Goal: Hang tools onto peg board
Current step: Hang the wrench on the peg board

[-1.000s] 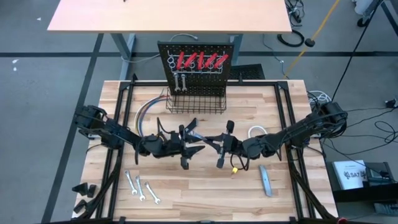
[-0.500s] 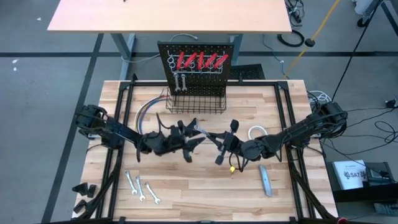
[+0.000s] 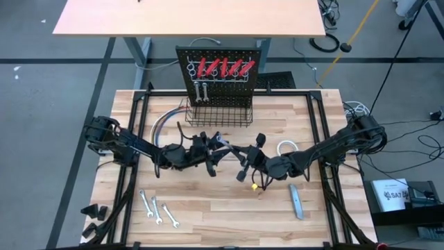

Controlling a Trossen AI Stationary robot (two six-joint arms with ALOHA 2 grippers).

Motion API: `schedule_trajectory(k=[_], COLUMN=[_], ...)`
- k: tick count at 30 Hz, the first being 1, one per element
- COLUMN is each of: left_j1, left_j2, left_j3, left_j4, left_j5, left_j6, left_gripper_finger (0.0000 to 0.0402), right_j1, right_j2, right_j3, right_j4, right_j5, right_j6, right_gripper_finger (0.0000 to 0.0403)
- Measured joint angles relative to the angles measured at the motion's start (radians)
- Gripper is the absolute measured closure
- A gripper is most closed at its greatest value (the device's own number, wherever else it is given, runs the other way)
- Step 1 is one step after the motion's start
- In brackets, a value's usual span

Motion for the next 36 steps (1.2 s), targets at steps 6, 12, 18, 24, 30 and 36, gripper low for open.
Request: schedule_trajectory(k=[6,12,18,24,30,36], left_j1=[0.024,0.031,0.030,0.028,0.027,0.028], left_j2=[-0.001,-0.001,-0.001,-0.001,-0.001,-0.002], left_j3=[0.001,0.001,0.001,0.001,0.000,0.001], left_j4=[-0.041,-0.056,-0.092,-0.079,-0.077,-0.067], left_j5=[-0.007,-0.008,-0.026,-0.025,-0.025,-0.015], left_j6=[-0.063,-0.063,-0.063,-0.018,0.036,0.076], left_gripper_finger=[0.0223,0.0227,0.0287,0.0384,0.0389,0.0389], right_j1=[-0.012,-0.024,-0.026,-0.027,-0.027,-0.014], right_j2=[0.042,0.094,0.108,0.108,0.107,0.068], right_j3=[0.000,0.000,0.000,0.000,0.000,-0.001], right_j4=[0.055,0.120,0.134,0.131,0.128,0.088], right_j5=[0.001,-0.003,0.061,0.067,0.030,-0.011], right_j6=[-0.006,0.000,-0.003,-0.014,-0.036,-0.053], right_gripper_finger=[0.0373,0.0373,0.0373,0.0372,0.0343,0.0278])
